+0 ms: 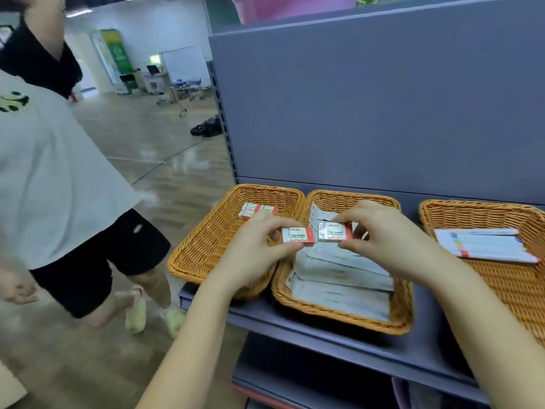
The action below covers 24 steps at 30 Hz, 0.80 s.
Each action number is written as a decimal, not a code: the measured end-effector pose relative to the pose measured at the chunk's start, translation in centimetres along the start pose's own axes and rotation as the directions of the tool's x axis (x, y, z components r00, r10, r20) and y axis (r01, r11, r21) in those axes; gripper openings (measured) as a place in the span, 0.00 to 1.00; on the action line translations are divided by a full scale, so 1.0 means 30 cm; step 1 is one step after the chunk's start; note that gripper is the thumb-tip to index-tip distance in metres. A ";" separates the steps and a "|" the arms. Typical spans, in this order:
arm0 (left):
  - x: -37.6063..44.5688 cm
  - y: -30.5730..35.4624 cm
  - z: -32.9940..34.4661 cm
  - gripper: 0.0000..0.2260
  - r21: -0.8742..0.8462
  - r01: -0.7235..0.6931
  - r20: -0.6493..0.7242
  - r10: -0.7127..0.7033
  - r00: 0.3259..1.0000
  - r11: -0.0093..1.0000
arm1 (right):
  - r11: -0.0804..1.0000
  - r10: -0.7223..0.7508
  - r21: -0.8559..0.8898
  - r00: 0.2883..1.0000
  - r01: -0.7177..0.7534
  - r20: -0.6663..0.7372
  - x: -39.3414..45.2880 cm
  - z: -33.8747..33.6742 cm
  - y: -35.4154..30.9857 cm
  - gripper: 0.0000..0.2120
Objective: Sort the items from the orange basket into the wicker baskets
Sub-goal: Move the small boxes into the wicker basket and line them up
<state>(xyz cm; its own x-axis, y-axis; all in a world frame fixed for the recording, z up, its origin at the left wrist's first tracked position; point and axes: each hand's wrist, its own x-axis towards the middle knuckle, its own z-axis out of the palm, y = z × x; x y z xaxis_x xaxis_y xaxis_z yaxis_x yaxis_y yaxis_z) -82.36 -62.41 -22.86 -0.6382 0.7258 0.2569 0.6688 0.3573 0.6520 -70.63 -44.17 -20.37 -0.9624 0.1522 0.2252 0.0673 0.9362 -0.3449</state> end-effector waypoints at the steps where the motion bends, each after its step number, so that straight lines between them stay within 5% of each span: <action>1: 0.016 -0.027 -0.014 0.11 0.005 -0.001 -0.003 0.001 1.000 1.000 | 1.000 -0.003 -0.019 1.000 0.003 0.019 0.035 0.008 -0.006 0.16; 16: 0.286 -0.363 -0.154 0.16 0.343 0.011 0.199 -0.084 0.976 0.939 | 0.985 0.007 -0.171 0.982 0.027 0.191 0.456 0.210 -0.042 0.15; 24: 0.389 -0.518 -0.162 0.19 0.446 -0.176 0.414 -0.028 0.910 0.877 | 0.967 0.158 -0.234 0.959 -0.102 0.235 0.573 0.317 -0.098 0.18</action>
<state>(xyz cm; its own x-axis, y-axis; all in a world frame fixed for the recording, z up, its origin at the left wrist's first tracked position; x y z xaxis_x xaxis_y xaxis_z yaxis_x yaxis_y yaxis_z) -102.03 -62.35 -26.52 -0.4412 0.8939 -0.0798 0.8696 0.4478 0.2082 -89.86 -47.31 -24.16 -0.9741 0.2199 -0.0525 0.2253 0.9637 -0.1435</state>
